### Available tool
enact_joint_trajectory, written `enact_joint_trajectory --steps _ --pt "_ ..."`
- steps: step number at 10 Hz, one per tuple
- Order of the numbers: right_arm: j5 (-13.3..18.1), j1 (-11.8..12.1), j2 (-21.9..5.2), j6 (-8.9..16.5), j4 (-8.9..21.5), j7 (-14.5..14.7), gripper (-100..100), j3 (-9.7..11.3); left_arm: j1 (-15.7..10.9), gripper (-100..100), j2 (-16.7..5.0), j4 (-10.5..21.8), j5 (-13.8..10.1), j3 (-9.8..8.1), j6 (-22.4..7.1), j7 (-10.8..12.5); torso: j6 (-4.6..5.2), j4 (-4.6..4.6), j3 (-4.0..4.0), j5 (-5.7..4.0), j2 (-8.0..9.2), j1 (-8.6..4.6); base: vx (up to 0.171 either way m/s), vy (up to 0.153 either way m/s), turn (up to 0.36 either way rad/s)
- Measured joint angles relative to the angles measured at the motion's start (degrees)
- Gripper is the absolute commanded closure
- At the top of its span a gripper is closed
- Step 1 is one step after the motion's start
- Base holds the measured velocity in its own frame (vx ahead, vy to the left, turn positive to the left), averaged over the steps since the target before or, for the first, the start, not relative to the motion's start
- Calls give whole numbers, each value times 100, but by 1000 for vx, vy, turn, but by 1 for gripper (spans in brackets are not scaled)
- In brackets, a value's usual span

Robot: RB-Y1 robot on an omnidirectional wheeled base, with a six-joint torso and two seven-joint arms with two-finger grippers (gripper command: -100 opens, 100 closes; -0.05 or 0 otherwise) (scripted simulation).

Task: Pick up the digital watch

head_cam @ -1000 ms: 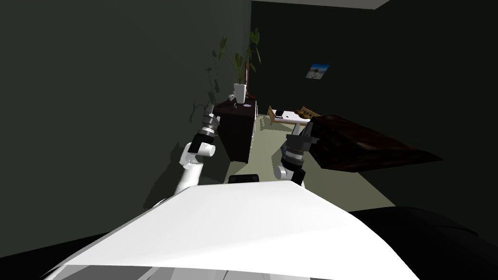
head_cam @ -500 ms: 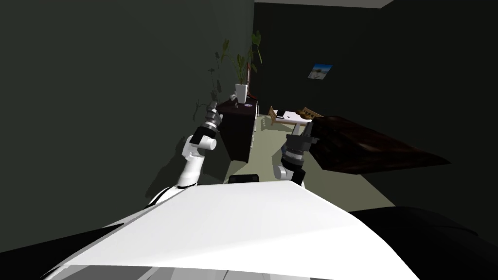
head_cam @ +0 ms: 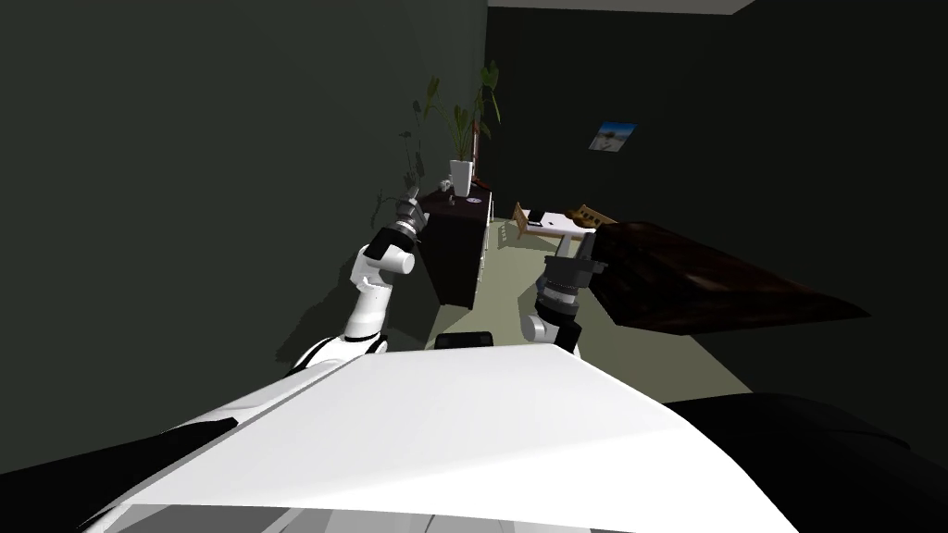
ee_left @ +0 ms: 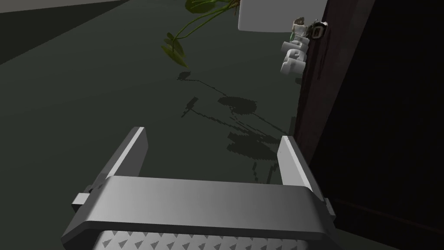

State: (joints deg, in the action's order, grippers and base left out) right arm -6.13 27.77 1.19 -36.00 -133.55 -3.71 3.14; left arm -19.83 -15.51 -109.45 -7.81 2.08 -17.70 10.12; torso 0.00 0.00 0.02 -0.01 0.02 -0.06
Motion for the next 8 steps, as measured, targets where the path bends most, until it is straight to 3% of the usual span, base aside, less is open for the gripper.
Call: enact_joint_trajectory --steps 4,8 --pt "0 0 0 0 0 0 0 0 -747 -100 -117 530 -350 8 -633 214 0 0 0 0 0 0 -16 -8 37" --pt "0 0 0 0 0 0 0 0 -1295 -100 -161 816 -553 20 -1186 329 -1 -1 -2 1 -3 1 -5 -3 39"
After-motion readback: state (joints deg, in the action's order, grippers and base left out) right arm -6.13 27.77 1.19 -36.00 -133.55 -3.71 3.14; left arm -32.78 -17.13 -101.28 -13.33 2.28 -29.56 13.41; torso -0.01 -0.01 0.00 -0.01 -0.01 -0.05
